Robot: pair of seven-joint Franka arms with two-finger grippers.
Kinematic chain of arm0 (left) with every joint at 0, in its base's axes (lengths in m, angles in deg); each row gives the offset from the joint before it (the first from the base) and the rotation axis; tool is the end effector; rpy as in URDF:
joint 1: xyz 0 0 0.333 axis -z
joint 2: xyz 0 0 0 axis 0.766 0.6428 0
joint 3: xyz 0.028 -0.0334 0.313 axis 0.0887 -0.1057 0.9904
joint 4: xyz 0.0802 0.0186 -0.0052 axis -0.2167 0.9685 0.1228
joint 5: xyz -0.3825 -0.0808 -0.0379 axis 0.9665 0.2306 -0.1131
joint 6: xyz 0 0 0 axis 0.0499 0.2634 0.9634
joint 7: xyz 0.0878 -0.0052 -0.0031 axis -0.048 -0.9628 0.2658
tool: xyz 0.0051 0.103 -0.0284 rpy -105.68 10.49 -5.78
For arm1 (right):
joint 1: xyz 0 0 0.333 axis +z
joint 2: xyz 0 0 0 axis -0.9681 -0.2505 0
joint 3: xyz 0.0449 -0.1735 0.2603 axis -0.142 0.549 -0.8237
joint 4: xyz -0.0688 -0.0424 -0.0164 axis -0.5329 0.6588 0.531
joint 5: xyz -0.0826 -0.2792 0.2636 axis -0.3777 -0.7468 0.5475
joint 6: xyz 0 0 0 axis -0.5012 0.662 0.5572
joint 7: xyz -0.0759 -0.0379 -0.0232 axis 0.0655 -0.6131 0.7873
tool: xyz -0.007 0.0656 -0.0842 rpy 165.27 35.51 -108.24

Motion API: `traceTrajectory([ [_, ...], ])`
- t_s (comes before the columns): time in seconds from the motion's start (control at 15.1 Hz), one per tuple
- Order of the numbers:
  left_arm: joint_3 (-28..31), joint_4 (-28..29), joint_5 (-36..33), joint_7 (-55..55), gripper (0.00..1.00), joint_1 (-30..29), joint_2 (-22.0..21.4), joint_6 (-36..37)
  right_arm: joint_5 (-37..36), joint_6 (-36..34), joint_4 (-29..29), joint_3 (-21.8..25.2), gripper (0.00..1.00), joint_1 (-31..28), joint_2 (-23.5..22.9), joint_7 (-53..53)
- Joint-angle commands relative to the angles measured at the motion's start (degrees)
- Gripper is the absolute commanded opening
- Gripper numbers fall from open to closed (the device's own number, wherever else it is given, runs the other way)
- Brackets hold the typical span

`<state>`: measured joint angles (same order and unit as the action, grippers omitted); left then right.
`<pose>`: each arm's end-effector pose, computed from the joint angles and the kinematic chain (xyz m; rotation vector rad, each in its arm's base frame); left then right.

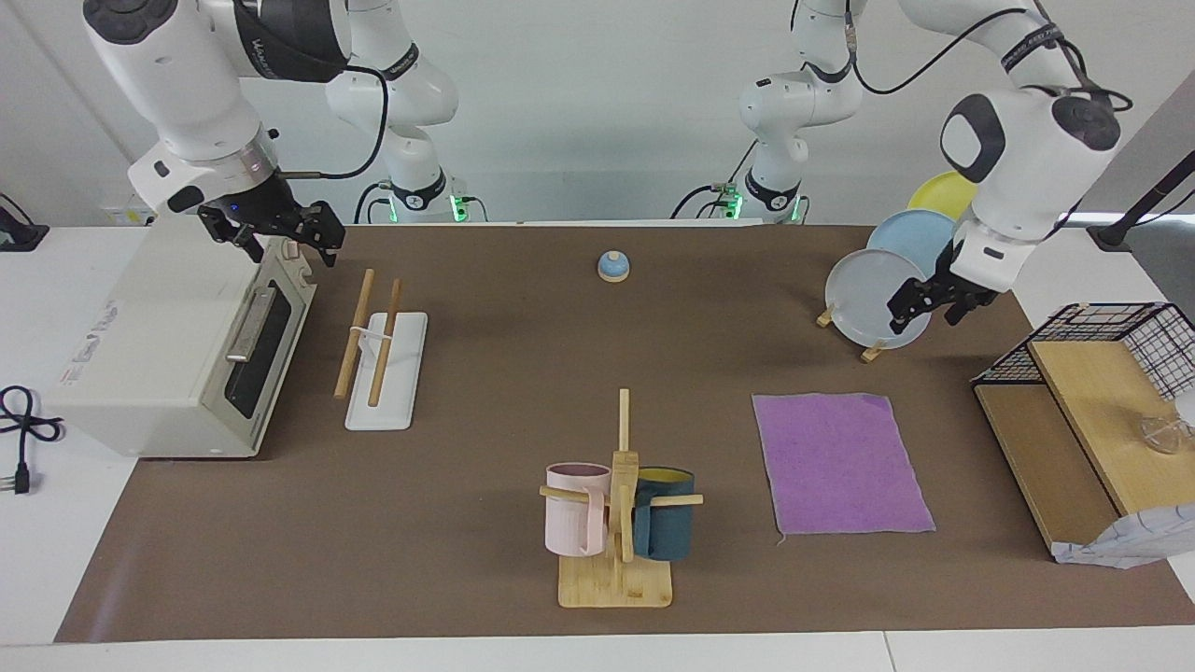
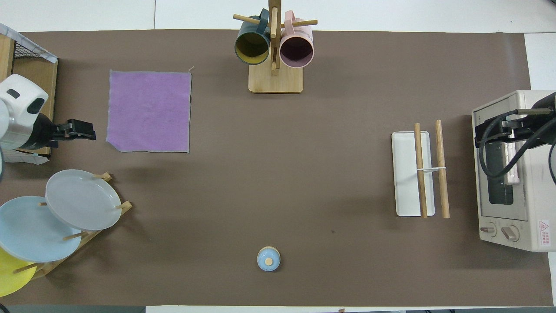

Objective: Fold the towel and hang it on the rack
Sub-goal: 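Move the left gripper toward the edge of the purple towel, then grasp the near edge of the purple towel with the left gripper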

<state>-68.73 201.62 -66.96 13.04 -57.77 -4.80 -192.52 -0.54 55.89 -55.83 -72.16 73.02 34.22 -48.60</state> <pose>0.5698 0.0178 0.4356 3.1016 0.1899 0.0598 0.5472 -0.0037 0.5997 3.0818 -0.0903 -0.1647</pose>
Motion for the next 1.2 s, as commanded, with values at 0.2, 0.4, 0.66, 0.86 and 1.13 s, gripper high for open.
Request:
traceTrajectory([
  [0.2, -0.1, 0.5, 0.2, 0.1, 0.99, -2.2, 11.2, -11.3, -0.4, 0.8, -1.5, -0.3, 1.00, -0.5, 1.3, 0.9],
  [0.4, -0.1, 0.1, 0.7, 1.8, 0.94, -1.9, 13.3, -12.9, -0.4, 0.8, -1.5, -0.2, 1.00, -0.7, 1.3, 0.9],
  [0.66, -0.2, 0.0, 0.8, 2.7, 0.78, -1.7, 14.4, -13.4, -0.4, 0.5, -1.5, -0.2, 1.00, -0.8, 1.3, 1.0],
  [0.86, -0.3, 0.0, 0.8, 6.2, 0.65, -0.9, 14.4, -13.5, -0.4, -1.0, -1.6, -1.2, 1.00, -0.1, 1.9, 1.1],
  [1.13, -0.3, 0.3, 0.8, 6.6, 0.63, -0.8, 14.4, -13.4, -0.4, -1.1, -1.8, -1.8, 1.00, 0.0, 2.4, 1.3],
])
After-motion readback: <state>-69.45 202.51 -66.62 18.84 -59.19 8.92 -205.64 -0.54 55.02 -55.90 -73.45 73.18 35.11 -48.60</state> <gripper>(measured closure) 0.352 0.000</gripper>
